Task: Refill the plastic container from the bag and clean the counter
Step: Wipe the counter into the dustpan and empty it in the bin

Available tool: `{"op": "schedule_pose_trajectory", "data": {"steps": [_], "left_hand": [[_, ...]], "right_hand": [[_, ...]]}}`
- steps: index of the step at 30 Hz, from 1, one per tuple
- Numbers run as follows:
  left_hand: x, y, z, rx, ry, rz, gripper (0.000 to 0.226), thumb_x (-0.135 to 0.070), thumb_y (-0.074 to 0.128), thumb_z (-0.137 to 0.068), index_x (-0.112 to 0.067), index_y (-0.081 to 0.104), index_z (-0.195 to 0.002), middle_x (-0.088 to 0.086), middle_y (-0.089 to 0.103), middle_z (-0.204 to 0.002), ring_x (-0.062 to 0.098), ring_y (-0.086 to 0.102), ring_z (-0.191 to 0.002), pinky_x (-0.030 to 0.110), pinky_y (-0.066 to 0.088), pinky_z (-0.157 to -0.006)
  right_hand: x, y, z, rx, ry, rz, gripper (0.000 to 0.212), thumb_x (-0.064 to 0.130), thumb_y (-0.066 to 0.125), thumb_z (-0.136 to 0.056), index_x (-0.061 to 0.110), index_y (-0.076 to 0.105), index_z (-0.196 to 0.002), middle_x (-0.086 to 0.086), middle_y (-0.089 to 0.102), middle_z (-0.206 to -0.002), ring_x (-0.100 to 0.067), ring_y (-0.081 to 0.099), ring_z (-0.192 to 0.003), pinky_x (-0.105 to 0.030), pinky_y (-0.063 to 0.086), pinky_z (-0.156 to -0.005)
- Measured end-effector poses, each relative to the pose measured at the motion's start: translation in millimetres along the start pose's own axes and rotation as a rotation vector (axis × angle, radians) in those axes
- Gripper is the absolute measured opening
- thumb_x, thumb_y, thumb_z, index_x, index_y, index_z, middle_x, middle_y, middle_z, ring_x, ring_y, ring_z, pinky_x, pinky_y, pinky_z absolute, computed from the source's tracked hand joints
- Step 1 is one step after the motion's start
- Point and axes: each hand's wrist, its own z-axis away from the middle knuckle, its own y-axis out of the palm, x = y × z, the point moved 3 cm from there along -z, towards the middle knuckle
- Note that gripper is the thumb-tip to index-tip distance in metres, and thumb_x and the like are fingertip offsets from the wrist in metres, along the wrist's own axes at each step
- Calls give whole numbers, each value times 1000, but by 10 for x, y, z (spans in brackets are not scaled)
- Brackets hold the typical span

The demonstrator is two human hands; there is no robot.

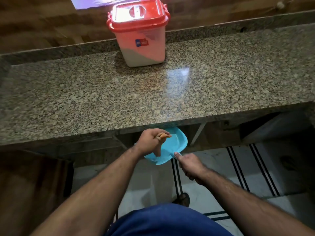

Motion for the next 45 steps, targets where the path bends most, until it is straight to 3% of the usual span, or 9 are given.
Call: {"op": "schedule_pose_trajectory", "data": {"steps": [4,10,16,22,26,31,34,42,45], "left_hand": [[158,-544,457,-269,-20,368,41,14,54,-97,-13,84,-106,5,83,-110,25,77,-109,36,63,-96],[772,-1269,1446,-646,-220,888,24,1,61,-105,-18,75,-103,6,82,-94,22,79,-89,42,64,-80],[1561,-1638,2807,-896,-313,1031,16,-8,59,-108,-16,69,-99,0,77,-83,14,77,-73,28,59,-57],[2308,-1902,4076,-1120,-352,1181,13,-13,57,-109,-7,69,-105,15,80,-93,22,81,-78,45,58,-81],[2572,-1974,4661,-1209,-425,1253,23,-12,44,-115,-5,59,-99,6,71,-53,16,71,-46,27,58,-49],[3036,-2034,5078,-1369,-473,1369,16,-16,50,-113,-13,61,-102,16,72,-89,16,73,-55,26,55,-41],[3207,-2081,5216,-1429,-521,1454,22,-18,47,-114,-8,60,-100,20,72,-78,27,73,-52,35,55,-36],[4172,-2272,5290,-1504,-880,1427,18,-16,64,-107,-1,67,-99,15,70,-70,29,69,-63,50,64,-79],[4407,-2295,5173,-1548,-851,1453,15,-21,59,-110,-7,63,-110,17,72,-98,34,72,-85,50,64,-83]], "right_hand": [[93,308,117,28,-16,66,61,65,58,-101,7,71,-85,3,51,-55,-11,40,-37,-23,31,-39],[311,1163,459,82,-147,231,58,58,59,-103,10,65,-71,2,52,-50,-11,43,-33,-22,33,-38],[469,2337,897,213,-240,402,61,69,59,-98,16,64,-68,0,56,-54,-18,49,-43,-27,39,-41],[633,3441,1288,323,-316,552,62,71,60,-96,16,64,-67,0,57,-54,-18,50,-42,-28,39,-42],[600,4052,1439,396,-287,621,64,74,60,-94,15,65,-71,-4,57,-55,-20,50,-42,-27,39,-41],[665,4630,1540,489,-288,784,61,70,59,-98,14,67,-76,1,58,-57,-10,49,-41,-23,37,-41],[755,4977,1408,565,-242,864,62,72,56,-98,12,71,-90,-2,61,-69,-11,48,-46,-24,39,-42],[1054,6050,729,652,-217,1043,60,61,54,-105,4,71,-101,-2,54,-66,-12,43,-45,-25,35,-41],[990,6496,402,709,-185,1097,55,60,52,-106,7,65,-98,0,51,-64,-10,41,-41,-24,32,-39]]}}
